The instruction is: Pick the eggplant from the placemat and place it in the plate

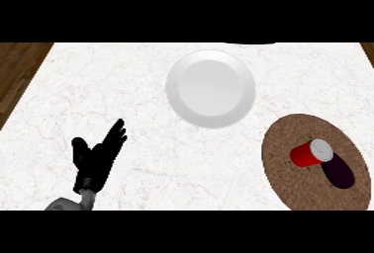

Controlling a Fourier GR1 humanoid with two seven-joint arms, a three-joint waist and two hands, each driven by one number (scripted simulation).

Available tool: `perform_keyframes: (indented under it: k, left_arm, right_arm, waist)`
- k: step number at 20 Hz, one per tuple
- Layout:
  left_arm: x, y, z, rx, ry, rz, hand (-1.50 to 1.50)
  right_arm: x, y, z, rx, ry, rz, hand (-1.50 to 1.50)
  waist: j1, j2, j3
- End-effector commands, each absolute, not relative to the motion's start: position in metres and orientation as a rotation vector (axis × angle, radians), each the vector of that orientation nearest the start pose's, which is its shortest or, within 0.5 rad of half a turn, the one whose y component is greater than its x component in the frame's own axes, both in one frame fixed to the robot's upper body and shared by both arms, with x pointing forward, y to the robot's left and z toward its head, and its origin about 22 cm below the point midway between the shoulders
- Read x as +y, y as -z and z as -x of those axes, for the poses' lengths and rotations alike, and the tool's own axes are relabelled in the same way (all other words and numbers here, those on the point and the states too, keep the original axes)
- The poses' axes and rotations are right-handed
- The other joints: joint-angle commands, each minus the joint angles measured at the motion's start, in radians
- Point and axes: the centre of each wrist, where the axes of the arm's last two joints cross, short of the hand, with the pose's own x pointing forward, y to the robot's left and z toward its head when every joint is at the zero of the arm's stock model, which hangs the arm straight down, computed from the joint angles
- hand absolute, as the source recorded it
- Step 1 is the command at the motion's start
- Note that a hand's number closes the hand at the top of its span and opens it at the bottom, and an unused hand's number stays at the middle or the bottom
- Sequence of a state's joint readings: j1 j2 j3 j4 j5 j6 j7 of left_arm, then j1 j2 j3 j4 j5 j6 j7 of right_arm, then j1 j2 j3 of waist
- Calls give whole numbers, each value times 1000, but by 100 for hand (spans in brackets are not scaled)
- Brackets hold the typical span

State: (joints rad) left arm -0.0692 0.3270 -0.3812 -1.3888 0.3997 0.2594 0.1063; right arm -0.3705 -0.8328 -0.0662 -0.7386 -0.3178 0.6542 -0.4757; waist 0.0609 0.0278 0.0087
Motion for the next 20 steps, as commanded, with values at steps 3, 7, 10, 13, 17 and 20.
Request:
perform_keyframes:
  k: [3,7,10,13,17,20]
  left_arm:
    - [226,31,-239,-1202,54,37,0]
    - [221,35,-235,-1205,59,52,0]
    - [229,39,-235,-1201,49,20,0]
    - [229,36,-242,-1211,44,26,0]
    - [240,37,-230,-1188,28,18,0]
    - [241,35,-239,-1199,16,28,0]
  right_arm:
    - [-509,-102,-291,-1456,-749,-112,-150]
    - [-495,-95,-304,-1425,-861,-86,-150]
    - [-491,-100,-316,-1381,-923,-70,-150]
    - [-477,-78,-324,-1381,-959,-65,-150]
    - [-471,-65,-327,-1366,-1006,-21,-150]
    - [-455,-51,-333,-1286,-1054,-52,-150]
  waist:
    - [2,-8,-1]
    - [3,-10,-3]
    - [-5,-12,-5]
    - [-23,-16,-6]
    - [-30,-20,-7]
    - [-37,-22,-7]
